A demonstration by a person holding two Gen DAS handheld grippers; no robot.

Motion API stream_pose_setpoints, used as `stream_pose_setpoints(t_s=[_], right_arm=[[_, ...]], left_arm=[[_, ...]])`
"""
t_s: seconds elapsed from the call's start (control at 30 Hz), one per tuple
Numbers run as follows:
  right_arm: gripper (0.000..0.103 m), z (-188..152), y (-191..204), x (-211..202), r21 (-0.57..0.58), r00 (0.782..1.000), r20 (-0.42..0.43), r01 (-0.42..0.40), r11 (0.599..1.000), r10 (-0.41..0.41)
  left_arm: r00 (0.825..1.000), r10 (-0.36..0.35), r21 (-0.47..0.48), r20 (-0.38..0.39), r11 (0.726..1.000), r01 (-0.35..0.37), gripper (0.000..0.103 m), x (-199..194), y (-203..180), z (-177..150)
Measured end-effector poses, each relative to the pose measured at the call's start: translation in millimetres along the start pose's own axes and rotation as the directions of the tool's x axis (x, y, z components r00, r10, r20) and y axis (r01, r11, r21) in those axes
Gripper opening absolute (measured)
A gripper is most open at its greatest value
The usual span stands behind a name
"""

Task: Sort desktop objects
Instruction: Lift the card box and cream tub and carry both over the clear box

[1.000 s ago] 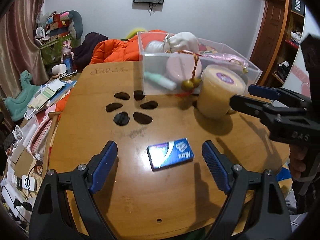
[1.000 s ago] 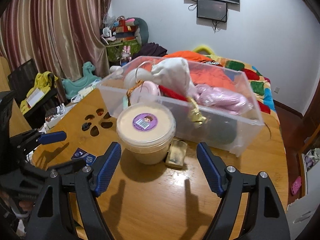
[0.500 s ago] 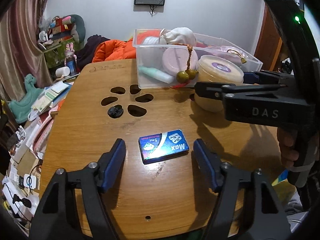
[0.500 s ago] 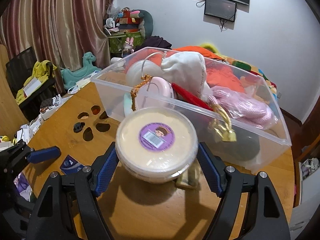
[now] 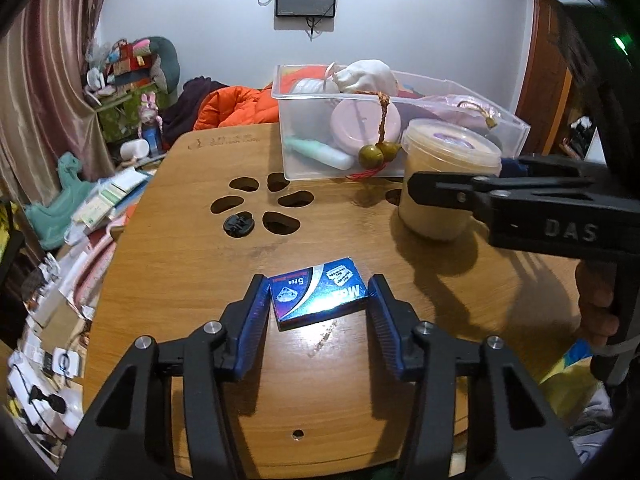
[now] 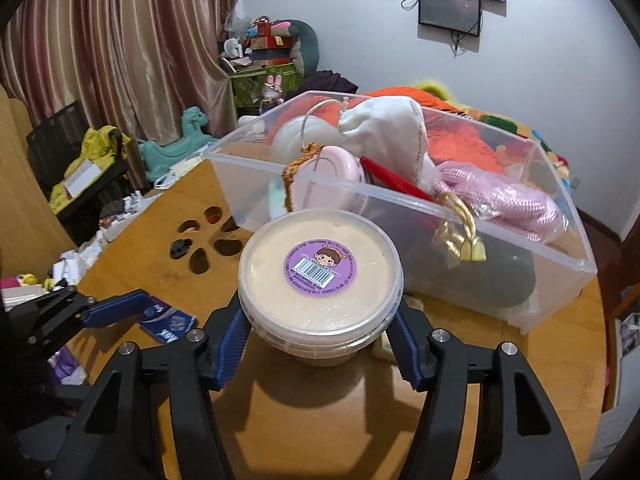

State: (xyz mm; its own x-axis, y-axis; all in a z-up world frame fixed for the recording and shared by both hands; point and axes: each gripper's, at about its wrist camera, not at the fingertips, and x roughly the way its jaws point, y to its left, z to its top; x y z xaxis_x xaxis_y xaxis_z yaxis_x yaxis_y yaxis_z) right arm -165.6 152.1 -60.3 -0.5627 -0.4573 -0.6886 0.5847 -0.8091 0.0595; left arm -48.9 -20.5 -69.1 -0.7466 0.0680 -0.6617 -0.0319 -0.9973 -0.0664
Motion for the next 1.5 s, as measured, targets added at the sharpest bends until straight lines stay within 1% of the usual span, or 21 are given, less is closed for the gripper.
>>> stream_pose_setpoints(t_s=[0.03, 0.13, 0.27, 0.43, 0.57, 0.83, 1.23, 1.37, 1.5], right_arm=[[0.056, -0.2, -0.3, -1.5, 0.01, 1.0, 0.001, -0.016, 1.0, 0.016], [0.055, -2.5, -0.9, -9.3, 0.024, 0.999, 0.007, -0.048, 0.999, 0.048], [0.055, -6.3, 4.4, -18.6, 0.001, 0.999, 0.022, -0.038, 0.999, 0.038], [0.055, -7.8, 2.7, -34.3, 0.014, 0.997, 0.049, -0.06, 0.998, 0.059], [0.055, -6.3, -2.1, -52.2, 0.02, 0.995, 0.082, -0.052, 0.998, 0.051], [0.055, -1.5, -20.1, -80.1, 0.043, 0.99, 0.137, -0.022, 0.999, 0.016], [0.055, 13.4, -48.7, -90.9, 0.087, 0.985, 0.168, 0.017, 0.996, -0.031], [0.055, 25.0, -63.7, -92.1, 0.115, 0.982, 0.186, 0.014, 0.993, -0.035], [0.055, 37.0, -72.3, -86.9, 0.121, 0.98, 0.192, 0.037, 0.992, -0.06]], left_arm=[[1.0, -0.011, -0.014, -0.002, 1.0, 0.011, 0.05, -0.3, 2.1, 0.6], [1.0, -0.019, -0.042, 0.003, 0.999, 0.019, 0.05, -3.4, 7.3, 2.9], [1.0, -0.011, -0.051, 0.028, 0.999, 0.012, 0.05, -11.9, 10.8, 8.7], [0.998, -0.02, -0.058, 0.055, 0.998, 0.023, 0.05, -20.0, 11.9, 18.1], [0.996, -0.014, -0.047, 0.083, 0.999, 0.018, 0.05, -24.8, 9.3, 30.1], [0.989, -0.028, -0.01, 0.144, 1.0, 0.03, 0.05, -36.8, -1.8, 57.6], [0.975, -0.091, 0.046, 0.201, 0.995, 0.083, 0.05, -35.5, -22.1, 102.5], [0.97, -0.128, 0.065, 0.207, 0.991, 0.117, 0.05, -27.6, -30.5, 118.6], [0.967, -0.14, 0.091, 0.212, 0.988, 0.123, 0.05, -17.3, -37.0, 131.6]])
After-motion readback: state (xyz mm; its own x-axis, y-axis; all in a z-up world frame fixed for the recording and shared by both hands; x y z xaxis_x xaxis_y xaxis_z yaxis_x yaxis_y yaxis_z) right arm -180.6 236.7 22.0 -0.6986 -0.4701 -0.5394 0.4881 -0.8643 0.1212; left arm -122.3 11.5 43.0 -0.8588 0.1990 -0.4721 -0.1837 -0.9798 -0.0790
